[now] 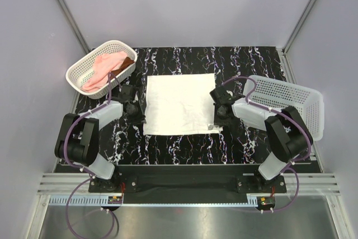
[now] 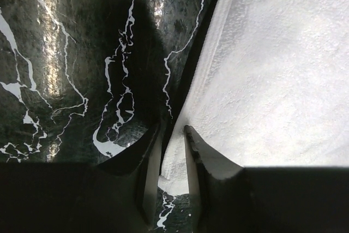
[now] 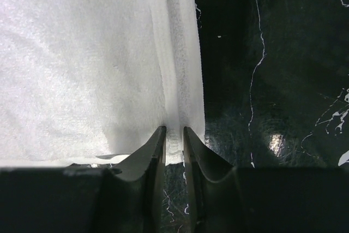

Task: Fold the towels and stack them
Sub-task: Fold the towel

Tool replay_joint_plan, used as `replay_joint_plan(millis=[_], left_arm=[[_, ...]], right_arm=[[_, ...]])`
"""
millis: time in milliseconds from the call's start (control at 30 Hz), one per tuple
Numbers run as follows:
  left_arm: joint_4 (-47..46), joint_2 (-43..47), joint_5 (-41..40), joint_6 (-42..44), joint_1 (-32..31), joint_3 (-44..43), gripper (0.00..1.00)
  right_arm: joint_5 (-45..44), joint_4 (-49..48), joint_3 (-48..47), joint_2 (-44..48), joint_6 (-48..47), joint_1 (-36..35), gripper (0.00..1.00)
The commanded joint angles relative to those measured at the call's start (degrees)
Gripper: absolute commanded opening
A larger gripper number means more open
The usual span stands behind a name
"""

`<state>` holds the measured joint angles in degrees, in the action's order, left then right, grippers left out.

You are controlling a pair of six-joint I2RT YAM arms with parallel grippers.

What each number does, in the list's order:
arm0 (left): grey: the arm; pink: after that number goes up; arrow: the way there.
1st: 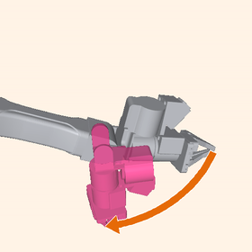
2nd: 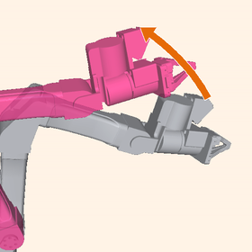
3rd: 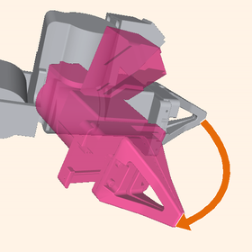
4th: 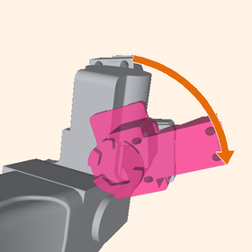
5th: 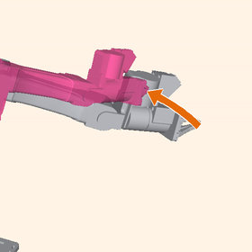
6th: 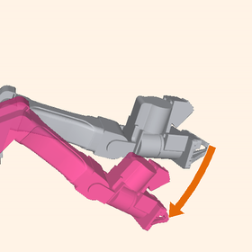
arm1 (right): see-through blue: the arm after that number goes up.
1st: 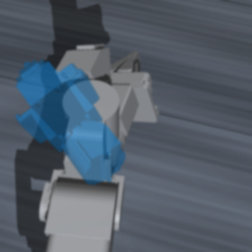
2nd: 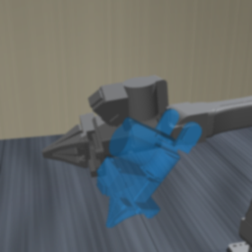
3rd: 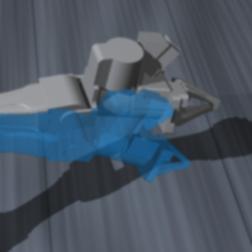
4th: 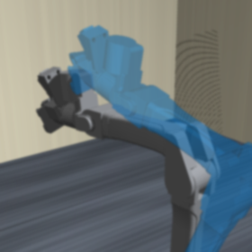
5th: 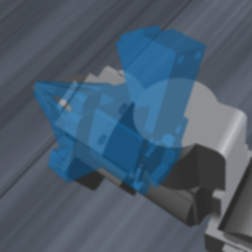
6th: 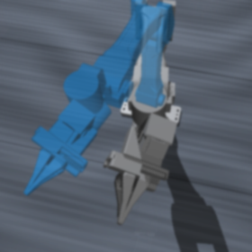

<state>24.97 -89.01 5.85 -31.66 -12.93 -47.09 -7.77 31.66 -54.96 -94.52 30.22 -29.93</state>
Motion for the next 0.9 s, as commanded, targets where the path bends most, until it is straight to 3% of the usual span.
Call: replay_joint_plan(millis=[0,200,300,867], left_arm=[[-2.30,-0.64,0.57,-0.33,-0.52,0.51,0.23],[-1.68,-0.72,0.57,-0.16,-0.61,-0.28,0.01],[-0.63,-0.37,0.39,-0.24,-0.61,-1.33,0.00],[3.42,4.11,0.66,-2.97,-2.19,-4.68,0.00]], right_arm=[[1.00,-2.21,0.55,0.74,-0.68,0.40,0.25],[0.13,-1.08,-0.50,1.09,-1.12,0.40,0.05],[-0.66,0.50,-1.64,1.97,-1.48,0.40,0.00],[-3.30,6.82,-7.26,2.41,-2.80,0.40,0.00]])
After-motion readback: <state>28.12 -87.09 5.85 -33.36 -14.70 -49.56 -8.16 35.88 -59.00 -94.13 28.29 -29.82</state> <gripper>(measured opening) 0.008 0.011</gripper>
